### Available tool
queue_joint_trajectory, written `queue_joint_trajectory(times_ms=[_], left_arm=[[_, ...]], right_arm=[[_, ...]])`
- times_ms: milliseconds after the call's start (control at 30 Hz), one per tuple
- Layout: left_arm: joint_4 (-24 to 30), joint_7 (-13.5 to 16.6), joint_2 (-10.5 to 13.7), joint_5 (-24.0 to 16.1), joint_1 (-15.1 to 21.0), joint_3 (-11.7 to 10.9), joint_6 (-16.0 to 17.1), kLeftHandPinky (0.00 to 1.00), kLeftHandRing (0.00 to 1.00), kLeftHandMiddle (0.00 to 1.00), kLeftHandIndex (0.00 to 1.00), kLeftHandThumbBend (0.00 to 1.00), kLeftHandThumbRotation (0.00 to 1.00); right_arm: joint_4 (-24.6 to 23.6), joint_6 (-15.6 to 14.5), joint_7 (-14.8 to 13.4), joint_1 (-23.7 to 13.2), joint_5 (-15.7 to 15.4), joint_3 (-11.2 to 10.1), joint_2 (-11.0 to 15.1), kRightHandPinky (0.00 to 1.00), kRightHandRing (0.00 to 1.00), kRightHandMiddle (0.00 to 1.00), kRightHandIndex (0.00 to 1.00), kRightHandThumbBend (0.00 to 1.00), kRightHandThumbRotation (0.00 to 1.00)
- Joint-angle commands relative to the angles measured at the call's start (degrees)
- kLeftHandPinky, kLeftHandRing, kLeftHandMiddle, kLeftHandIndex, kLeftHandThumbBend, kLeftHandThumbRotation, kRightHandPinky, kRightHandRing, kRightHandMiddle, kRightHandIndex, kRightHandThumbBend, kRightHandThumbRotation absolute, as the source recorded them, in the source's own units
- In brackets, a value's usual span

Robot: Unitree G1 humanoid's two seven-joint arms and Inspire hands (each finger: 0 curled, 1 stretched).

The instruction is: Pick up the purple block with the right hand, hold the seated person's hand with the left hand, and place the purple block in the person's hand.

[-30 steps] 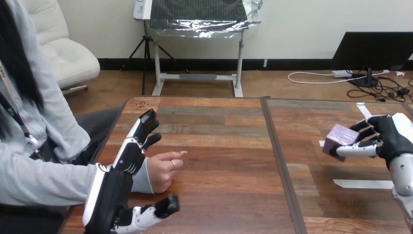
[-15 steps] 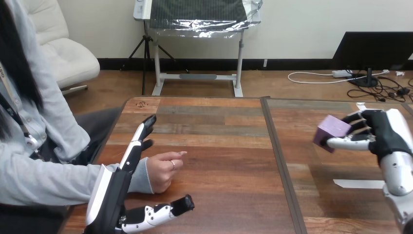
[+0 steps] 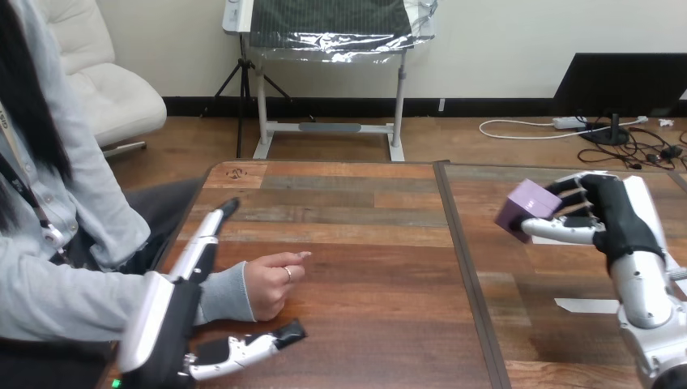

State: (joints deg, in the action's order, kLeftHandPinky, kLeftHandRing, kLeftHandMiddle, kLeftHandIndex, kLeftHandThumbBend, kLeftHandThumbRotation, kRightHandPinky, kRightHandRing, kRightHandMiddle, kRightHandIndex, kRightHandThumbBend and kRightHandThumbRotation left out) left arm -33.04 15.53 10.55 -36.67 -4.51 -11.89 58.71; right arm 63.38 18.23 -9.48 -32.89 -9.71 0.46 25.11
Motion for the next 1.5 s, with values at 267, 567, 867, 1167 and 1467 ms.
queue_joint_trajectory(times_ms=[267,567,867,1167,1467], left_arm=[[3.6,7.69,7.34,-5.93,4.17,3.16,-8.2,0.83,0.89,0.91,0.94,1.0,0.42],[3.44,8.57,11.46,-6.21,5.68,5.57,-11.51,0.78,0.86,0.88,0.92,1.0,0.36],[3.47,7.99,15.2,-6.84,7.37,7.72,-15.55,0.81,0.86,0.89,0.91,1.0,0.32],[1.51,7.07,18.22,-6.28,9.94,9.98,-18.2,0.83,0.87,0.89,0.92,1.0,0.33],[-1.2,7.38,20.91,-7.22,12.95,12.82,-20.35,0.79,0.86,0.87,0.9,1.0,0.37]], right_arm=[[-11.11,1.52,0.95,0.74,2.36,-1.97,-2.42,0.42,0.47,0.52,0.53,0.76,0.0],[-16.26,0.86,1.57,2.81,2.56,-1.81,-3.55,0.41,0.45,0.51,0.52,0.74,0.0],[-21.1,-1.74,2.6,4.55,3.05,-2.03,-4.92,0.41,0.46,0.52,0.53,0.74,0.0],[-22.36,-0.07,4.5,5.61,4.27,-2.31,-5.84,0.39,0.44,0.52,0.52,0.73,0.0],[-20.42,2.46,6.73,5.59,4.67,-2.5,-6.12,0.38,0.44,0.52,0.52,0.73,0.0]])
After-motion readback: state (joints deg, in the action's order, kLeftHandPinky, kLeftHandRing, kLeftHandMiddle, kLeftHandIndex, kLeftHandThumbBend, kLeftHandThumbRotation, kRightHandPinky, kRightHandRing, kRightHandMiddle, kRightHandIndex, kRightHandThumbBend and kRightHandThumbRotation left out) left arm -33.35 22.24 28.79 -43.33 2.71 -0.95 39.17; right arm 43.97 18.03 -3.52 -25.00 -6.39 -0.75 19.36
